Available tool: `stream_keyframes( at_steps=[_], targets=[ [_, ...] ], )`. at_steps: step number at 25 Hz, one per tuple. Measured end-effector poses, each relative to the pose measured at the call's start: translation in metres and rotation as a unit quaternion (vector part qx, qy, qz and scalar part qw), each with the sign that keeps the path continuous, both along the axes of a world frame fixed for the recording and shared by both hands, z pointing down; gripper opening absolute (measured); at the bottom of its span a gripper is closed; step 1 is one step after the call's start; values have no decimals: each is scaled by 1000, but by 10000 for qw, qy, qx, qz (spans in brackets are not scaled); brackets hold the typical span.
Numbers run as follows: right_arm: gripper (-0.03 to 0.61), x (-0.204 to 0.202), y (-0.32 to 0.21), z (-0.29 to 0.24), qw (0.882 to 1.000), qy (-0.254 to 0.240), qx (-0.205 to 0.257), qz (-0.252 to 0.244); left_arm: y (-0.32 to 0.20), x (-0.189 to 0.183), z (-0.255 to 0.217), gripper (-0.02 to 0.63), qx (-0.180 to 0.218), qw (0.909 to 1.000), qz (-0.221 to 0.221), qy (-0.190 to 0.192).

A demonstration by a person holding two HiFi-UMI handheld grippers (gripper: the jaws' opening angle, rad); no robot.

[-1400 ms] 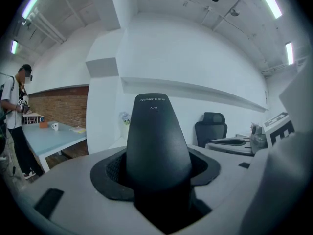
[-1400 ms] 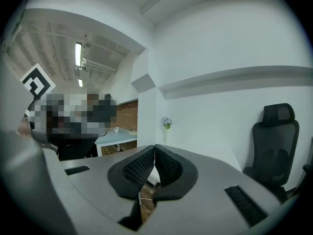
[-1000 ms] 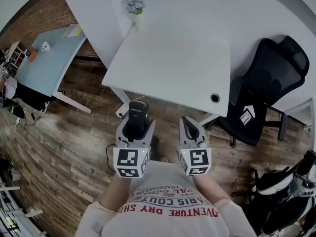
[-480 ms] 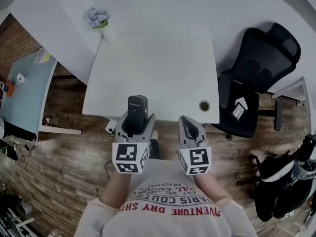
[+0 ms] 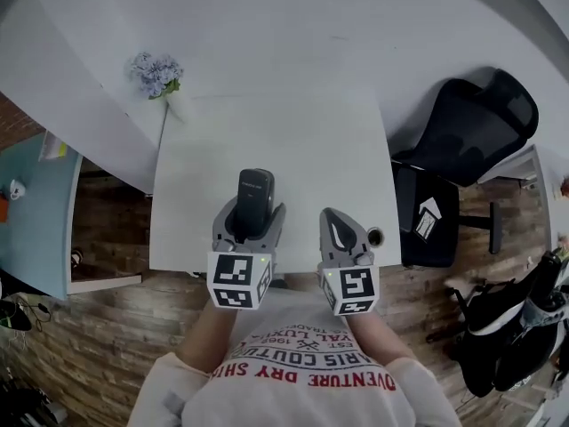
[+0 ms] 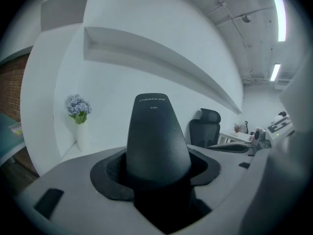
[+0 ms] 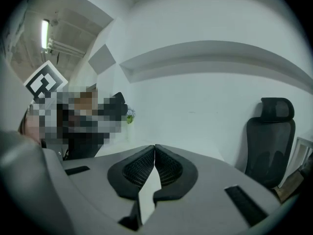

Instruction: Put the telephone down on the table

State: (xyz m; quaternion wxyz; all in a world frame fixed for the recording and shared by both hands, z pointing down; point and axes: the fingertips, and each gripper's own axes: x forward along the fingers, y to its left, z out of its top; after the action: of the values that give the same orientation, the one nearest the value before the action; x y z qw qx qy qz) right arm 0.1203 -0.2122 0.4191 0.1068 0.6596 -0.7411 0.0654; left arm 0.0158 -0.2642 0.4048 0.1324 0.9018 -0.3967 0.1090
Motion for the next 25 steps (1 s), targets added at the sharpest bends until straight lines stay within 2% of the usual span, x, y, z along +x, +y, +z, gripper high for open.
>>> stream_keyframes(
  at_steps=[4,10,16,21,25],
  targets=[
    [25,-2,-30,5,9999,11,-96,47,-33,-5,9,301,-140,9999,-12,-13],
    [25,7,-52,33,9989,-68,-456,129,-58,-5,46,301,-612,9980,-99,-131],
    [26,21,-66,64,9965,-215,-805,23,-65,9,93,301,-1141,9922,-205,-448],
    [25,41,-84,79,9943,-236,-1021,-201,-77,27,136,301,-1580,9832,-416,-813],
    [25,57,-102,93,9929,-227,-1124,-303,-98,43,166,301,-1743,9769,-491,-1131]
  ],
)
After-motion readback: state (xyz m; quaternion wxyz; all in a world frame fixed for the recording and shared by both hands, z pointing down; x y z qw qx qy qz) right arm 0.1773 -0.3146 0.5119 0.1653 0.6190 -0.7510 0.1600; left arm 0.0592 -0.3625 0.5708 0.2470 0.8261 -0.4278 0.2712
